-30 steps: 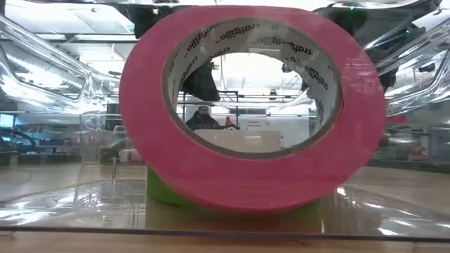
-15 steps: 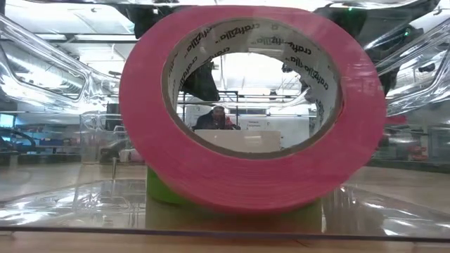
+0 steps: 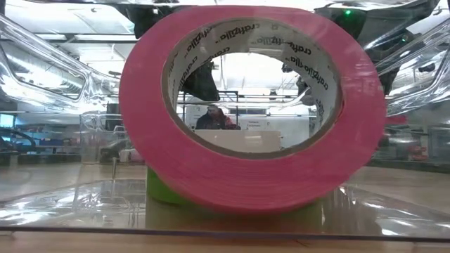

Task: Pick and place Stapler, Stapler remover, tape
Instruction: Put the purple staple remover into the white bin

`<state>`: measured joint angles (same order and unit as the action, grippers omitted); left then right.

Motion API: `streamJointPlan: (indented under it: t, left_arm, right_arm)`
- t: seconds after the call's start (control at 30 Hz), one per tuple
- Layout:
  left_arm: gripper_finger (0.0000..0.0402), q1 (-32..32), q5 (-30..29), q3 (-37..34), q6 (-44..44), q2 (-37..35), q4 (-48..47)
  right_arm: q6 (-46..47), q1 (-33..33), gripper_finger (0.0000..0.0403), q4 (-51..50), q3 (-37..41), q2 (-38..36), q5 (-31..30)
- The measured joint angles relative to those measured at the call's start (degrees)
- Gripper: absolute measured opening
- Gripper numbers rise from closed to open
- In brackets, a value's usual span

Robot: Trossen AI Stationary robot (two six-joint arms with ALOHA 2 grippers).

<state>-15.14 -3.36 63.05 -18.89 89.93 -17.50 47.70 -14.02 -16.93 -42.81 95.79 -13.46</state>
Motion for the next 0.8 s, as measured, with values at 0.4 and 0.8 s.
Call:
streamJointPlan:
  t: [0.4,0.8]
  left_arm:
    - [0.0092,0.0,0.0,0.0,0.0,0.0,0.0]
    - [0.0092,0.0,0.0,0.0,0.0,0.0,0.1]
  right_arm:
    - [-7.7,6.4,0.0011,-10.2,-4.1,-7.7,1.5]
    - [-21.2,19.0,0.0011,-11.4,-14.8,-9.3,1.2]
